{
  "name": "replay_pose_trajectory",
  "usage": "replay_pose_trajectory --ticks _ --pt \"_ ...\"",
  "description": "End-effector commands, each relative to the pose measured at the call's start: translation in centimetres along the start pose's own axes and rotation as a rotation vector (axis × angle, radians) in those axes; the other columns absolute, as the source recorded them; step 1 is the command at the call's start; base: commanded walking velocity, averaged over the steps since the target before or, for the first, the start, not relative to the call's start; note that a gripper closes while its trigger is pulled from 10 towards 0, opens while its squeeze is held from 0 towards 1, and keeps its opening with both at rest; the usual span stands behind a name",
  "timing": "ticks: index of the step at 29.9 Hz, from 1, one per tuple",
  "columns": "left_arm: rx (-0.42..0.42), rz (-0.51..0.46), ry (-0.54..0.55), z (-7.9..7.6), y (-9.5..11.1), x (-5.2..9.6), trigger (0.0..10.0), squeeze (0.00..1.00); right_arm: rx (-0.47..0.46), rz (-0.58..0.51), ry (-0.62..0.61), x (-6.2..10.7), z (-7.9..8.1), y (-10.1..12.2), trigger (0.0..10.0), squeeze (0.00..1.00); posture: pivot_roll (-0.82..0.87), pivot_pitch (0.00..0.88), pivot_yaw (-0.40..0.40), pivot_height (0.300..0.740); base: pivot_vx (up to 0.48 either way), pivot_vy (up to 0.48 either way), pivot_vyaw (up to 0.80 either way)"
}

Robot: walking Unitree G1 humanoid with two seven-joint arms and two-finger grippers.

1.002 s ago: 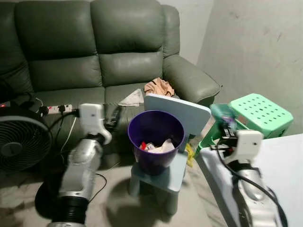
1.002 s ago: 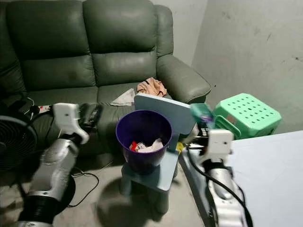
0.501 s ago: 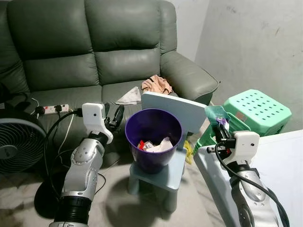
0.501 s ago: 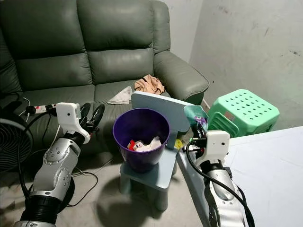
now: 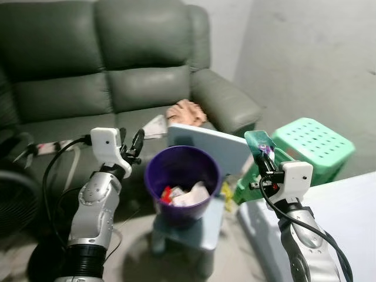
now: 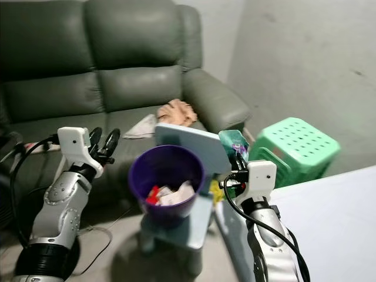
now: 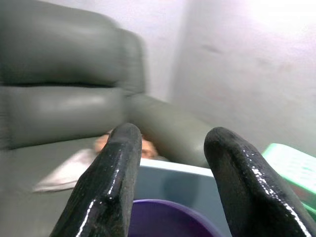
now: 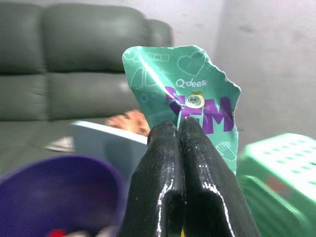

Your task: Picking trash to rubbish bin

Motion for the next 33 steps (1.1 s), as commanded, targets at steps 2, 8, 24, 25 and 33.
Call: replay_pose_trajectory --ticks 2,8,24,25,33 --pt "-0.03 -0.01 0.018 1.1 0.7 0.0 10.0 0.0 0.004 -0.016 0.036 -0.4 0.8 0.5 10.0 0.0 -0.06 0.0 -0.043 0.74 0.397 0.0 0.4" --pt "-0.047 -0.016 0.034 0.9 0.7 -0.1 10.0 0.0 -0.005 -0.017 0.051 -0.5 1.1 0.5 10.0 0.0 -0.05 0.0 -0.046 0.74 0.121 0.0 0.8" --pt "-0.056 0.005 0.036 0.6 0.1 0.0 10.0 0.0 0.025 0.038 0.176 -1.3 1.8 0.1 10.0 0.0 -0.05 0.0 -0.059 0.74 0.0 0.0 0.05" --pt "-0.054 0.005 0.035 0.5 0.0 0.0 10.0 0.0 0.024 0.047 0.202 -1.4 1.9 0.0 10.0 0.0 -0.05 0.0 -0.061 0.74 0.0 0.0 0.0" --pt "-0.036 0.028 0.011 -0.5 -1.1 1.2 10.0 0.0 0.094 0.063 0.322 -3.1 2.0 0.9 10.0 0.0 -0.03 0.0 -0.087 0.74 0.0 0.0 0.0"
Point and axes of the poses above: a point about 5 cm out from each wrist's last joint towards the gripper, its own x axis pointing back from the gripper into the wrist, its own y axis along the axis of the wrist's last joint, z = x × y, the point moved 3 cm from there along -x, pointing out of the wrist towards the gripper
